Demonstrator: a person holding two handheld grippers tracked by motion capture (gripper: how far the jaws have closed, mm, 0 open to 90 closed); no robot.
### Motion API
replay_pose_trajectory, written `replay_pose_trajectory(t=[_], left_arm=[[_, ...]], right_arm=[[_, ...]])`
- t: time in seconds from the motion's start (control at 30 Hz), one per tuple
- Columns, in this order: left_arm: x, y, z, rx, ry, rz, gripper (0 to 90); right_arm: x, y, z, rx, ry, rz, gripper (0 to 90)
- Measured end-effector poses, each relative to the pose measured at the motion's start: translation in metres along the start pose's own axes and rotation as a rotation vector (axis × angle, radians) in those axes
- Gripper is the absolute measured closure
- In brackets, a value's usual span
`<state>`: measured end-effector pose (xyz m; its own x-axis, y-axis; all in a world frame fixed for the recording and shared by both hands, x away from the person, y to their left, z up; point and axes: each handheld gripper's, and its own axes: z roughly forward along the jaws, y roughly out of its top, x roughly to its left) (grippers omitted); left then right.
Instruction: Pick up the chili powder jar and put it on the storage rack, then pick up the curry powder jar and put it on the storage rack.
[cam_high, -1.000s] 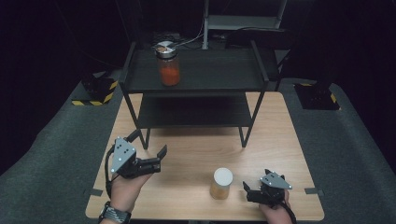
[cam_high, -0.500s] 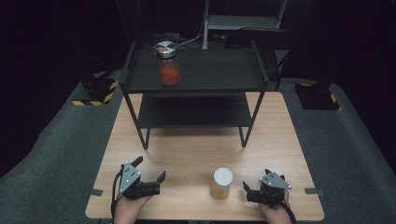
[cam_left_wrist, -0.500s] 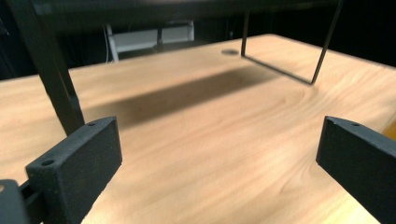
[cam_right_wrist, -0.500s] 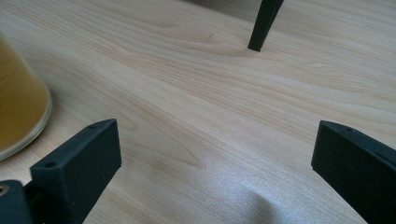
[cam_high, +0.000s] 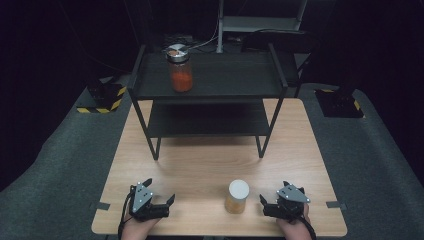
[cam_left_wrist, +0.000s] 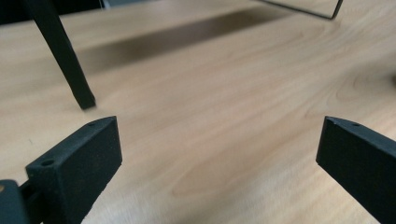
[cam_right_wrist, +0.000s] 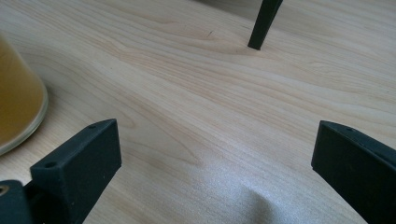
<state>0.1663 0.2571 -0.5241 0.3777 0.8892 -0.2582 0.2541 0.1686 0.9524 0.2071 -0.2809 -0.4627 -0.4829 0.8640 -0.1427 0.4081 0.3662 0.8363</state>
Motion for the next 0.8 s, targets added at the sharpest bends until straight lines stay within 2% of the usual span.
replay_pose_trajectory(t=[0.17,0.3,0.33,0.4,0.53,0.63,0.7,0.8], left_arm=[[-0.002,0.005,0.006,0.039,0.010,0.029,0.4],[-0.006,0.000,0.006,0.015,0.021,0.051,0.4],[-0.008,0.000,0.006,0.016,0.025,0.061,0.4],[-0.009,0.002,0.008,0.036,0.027,0.054,0.4],[-0.008,0.002,0.007,0.035,0.019,0.053,0.4],[-0.009,0.001,0.006,0.037,0.012,0.074,0.5],[-0.009,0.003,0.006,0.052,0.002,0.103,0.5],[-0.011,0.004,0.008,0.069,0.010,0.106,0.6]], right_arm=[[0.001,0.000,0.000,0.001,-0.007,0.005,0.7],[0.001,-0.003,-0.002,-0.010,-0.011,0.007,0.4],[0.001,-0.003,-0.002,-0.008,-0.010,0.010,0.4],[0.000,-0.004,-0.003,-0.015,-0.013,0.021,0.3],[0.001,-0.004,-0.003,-0.014,-0.012,0.016,0.2],[0.000,-0.004,-0.002,-0.015,-0.008,0.008,0.3],[0.000,-0.005,-0.003,-0.024,-0.009,0.012,0.3],[-0.002,-0.007,-0.004,-0.029,-0.004,0.024,0.2]])
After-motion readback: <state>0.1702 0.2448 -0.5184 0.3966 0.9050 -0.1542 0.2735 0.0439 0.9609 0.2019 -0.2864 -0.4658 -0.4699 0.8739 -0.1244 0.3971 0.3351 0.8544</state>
